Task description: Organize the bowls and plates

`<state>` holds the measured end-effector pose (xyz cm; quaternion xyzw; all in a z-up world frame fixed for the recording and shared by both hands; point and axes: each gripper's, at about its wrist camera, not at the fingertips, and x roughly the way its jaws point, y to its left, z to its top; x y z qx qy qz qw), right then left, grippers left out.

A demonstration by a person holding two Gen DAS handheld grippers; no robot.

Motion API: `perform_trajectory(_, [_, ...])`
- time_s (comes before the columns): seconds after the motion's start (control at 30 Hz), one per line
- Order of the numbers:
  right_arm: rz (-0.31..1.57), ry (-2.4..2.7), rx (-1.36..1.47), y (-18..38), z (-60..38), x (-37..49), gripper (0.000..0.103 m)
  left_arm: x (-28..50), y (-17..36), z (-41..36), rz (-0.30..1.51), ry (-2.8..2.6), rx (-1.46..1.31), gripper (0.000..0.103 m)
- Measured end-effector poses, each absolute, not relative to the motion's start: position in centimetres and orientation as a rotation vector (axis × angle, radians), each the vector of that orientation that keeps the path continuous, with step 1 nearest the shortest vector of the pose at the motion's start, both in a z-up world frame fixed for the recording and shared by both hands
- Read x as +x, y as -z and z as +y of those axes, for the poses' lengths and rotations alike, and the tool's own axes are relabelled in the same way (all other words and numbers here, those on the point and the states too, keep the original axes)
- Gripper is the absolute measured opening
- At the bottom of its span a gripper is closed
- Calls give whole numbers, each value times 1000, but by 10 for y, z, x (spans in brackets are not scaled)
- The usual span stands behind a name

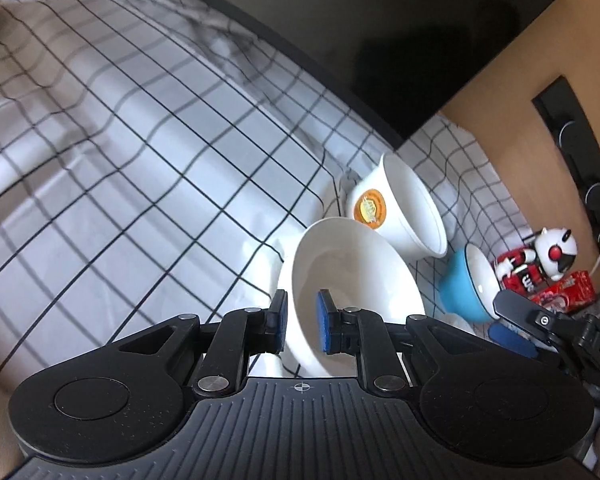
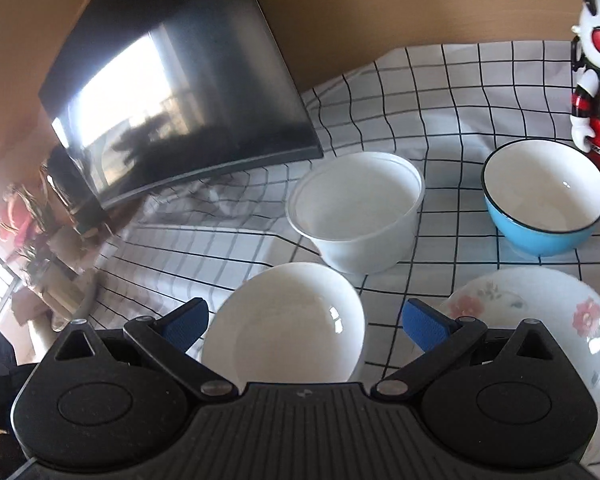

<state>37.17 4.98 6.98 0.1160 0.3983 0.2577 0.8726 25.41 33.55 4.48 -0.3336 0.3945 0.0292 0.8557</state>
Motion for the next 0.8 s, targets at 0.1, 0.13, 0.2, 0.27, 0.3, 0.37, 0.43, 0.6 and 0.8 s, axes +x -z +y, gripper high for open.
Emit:
perform_trajectory(0.1, [849, -545, 172, -69, 56, 381, 103, 267, -41, 332, 849, -59, -689, 17])
perform_trajectory(0.13, [858, -555, 159, -69, 57, 384, 103, 268, -39, 330, 848, -57, -686, 17])
perform_trajectory(0.2, [888, -588, 164, -65, 56, 392, 103, 273, -37, 326, 848, -67, -674, 17])
perform_trajectory(0.27, [926, -626, 194, -59, 56, 403, 103, 276, -35, 323, 847, -93, -645, 17])
perform_trajectory(0.3, [940, -638, 201, -56, 56, 408, 103, 278, -34, 320, 849, -117, -621, 18])
perform_trajectory(0.37, [980, -672, 201, -49, 60, 419, 103, 280, -32, 317, 869, -159, -607, 18])
perform_trajectory(0.43, [1033, -717, 202, -38, 65, 431, 103, 281, -27, 316, 882, -174, -614, 18])
perform_trajectory(0.6, [1163, -784, 245, -6, 77, 460, 103, 284, -18, 311, 904, -236, -605, 24])
perform_trajectory(0.8, [1240, -841, 184, 14, 95, 475, 103, 290, -7, 305, 931, -276, -612, 28])
